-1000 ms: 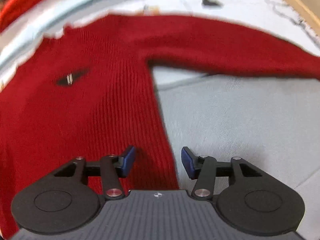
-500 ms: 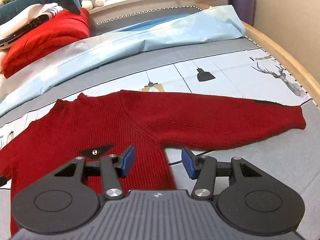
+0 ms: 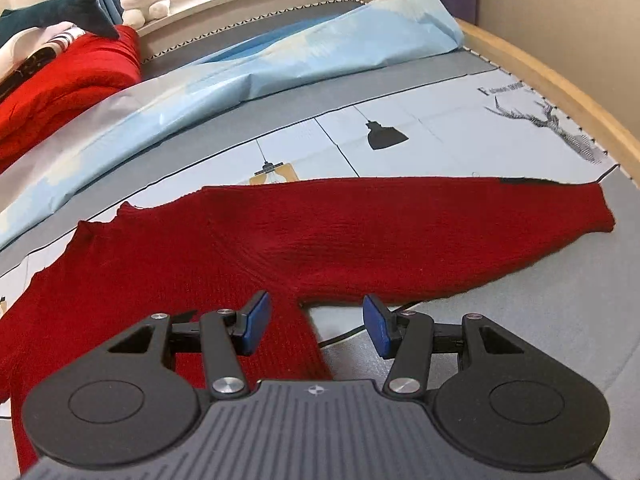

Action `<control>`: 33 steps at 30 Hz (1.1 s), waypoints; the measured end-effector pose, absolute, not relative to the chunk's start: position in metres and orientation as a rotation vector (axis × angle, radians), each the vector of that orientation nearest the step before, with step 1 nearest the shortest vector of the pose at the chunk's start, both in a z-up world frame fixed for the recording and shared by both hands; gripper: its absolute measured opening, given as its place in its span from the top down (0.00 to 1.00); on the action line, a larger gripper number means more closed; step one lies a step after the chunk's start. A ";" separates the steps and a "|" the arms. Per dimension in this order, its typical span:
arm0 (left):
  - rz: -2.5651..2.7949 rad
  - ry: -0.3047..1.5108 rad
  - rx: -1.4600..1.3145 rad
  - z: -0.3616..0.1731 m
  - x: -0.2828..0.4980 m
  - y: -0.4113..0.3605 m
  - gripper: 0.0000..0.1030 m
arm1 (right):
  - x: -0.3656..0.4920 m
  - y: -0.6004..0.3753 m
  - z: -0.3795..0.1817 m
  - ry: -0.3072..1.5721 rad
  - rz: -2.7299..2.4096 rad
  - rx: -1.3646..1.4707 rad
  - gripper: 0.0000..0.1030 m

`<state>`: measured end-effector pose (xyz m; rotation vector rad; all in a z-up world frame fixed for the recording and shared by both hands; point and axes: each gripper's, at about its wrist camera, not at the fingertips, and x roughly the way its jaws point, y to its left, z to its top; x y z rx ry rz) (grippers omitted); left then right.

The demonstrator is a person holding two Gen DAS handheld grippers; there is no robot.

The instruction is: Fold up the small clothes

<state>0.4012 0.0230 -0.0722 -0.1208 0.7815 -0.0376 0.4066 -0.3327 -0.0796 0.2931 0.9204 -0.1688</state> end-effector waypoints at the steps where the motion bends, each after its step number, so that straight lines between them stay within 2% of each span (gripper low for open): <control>1: -0.034 0.800 -0.117 -0.075 0.403 0.023 0.27 | 0.409 -0.334 -0.084 0.929 -0.177 0.290 0.48; 18: -0.050 0.879 -0.079 -0.101 0.419 0.028 0.27 | 0.440 -0.373 -0.131 0.974 -0.260 0.326 0.48; 25: -0.042 0.901 -0.071 -0.108 0.420 0.034 0.27 | 0.428 -0.460 -0.162 0.924 -0.542 0.716 0.48; 33: -0.032 0.908 -0.096 -0.107 0.420 0.045 0.27 | 0.410 -0.514 -0.183 0.748 -0.607 0.965 0.49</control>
